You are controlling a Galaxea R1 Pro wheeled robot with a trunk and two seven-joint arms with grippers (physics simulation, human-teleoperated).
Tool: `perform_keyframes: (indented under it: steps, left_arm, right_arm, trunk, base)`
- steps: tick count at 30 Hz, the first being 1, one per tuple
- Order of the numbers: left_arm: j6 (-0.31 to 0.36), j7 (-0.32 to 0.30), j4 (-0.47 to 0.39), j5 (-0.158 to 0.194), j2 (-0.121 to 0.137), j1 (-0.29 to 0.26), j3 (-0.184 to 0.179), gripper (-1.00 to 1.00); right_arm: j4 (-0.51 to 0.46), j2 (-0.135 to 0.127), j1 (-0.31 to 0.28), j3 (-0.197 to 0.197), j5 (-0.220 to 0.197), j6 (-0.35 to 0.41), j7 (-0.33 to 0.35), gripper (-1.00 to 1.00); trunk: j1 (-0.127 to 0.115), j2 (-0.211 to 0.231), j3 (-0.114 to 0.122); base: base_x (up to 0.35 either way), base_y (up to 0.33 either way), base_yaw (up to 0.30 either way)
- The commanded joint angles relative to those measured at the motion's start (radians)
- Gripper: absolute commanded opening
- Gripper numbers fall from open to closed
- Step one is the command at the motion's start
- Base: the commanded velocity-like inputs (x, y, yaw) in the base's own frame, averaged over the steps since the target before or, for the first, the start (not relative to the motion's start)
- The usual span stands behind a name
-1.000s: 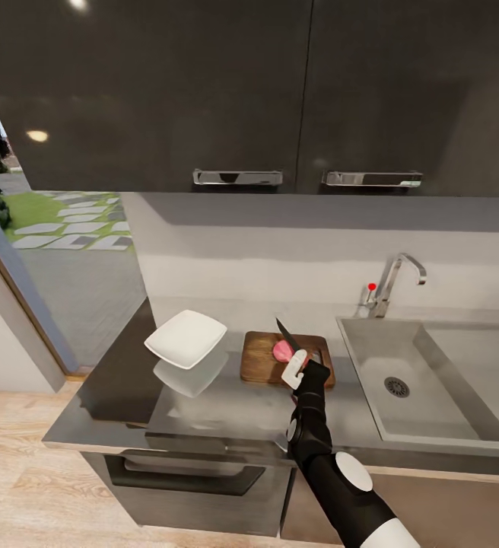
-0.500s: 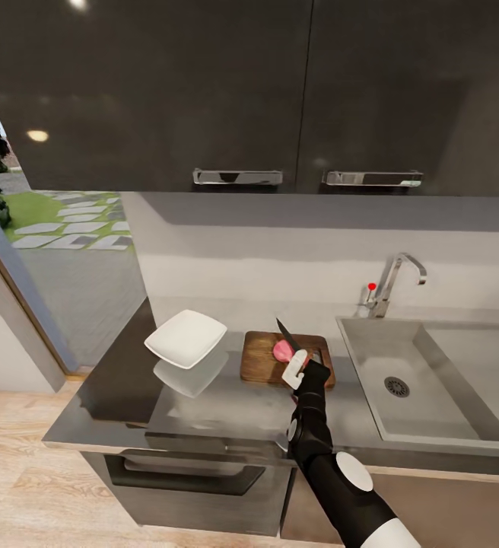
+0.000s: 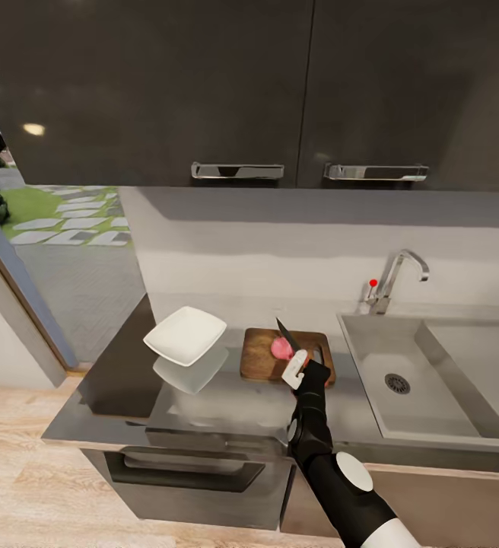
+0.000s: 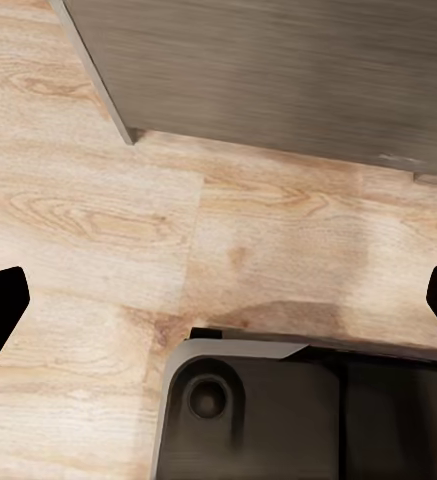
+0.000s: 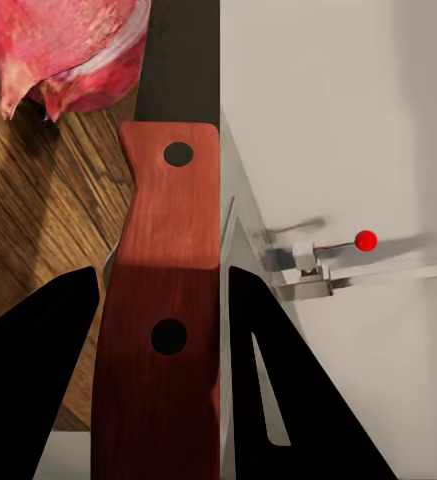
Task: In the kitchen, take the Vidalia onion out of the sink, dice it on the chopping board with the paring knife, put the diced onion into the bowl on the countertop, then place both the paring knife and the chopping board into the sink.
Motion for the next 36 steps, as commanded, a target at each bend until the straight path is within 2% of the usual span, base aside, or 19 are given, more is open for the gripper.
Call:
perform_keyframes:
  steps: [1,36]
  left_arm:
    - [-0.002,0.002,-0.001,-0.001,-0.001,0.000,0.001,1.00]
    - [-0.002,0.002,0.005,-0.001,-0.001,0.000,0.001,1.00]
  right_arm:
    - [0.000,0.000,-0.001,0.003,0.004,0.008,-0.002,-1.00]
    - [0.007,0.000,-0.001,0.003,0.004,0.008,-0.002,-1.00]
  trunk:
    - [0.001,-0.002,-0.002]
    - [0.001,-0.002,-0.002]
  base:
    - [0.000,0.000,0.000]
    - [0.000,0.000,0.000]
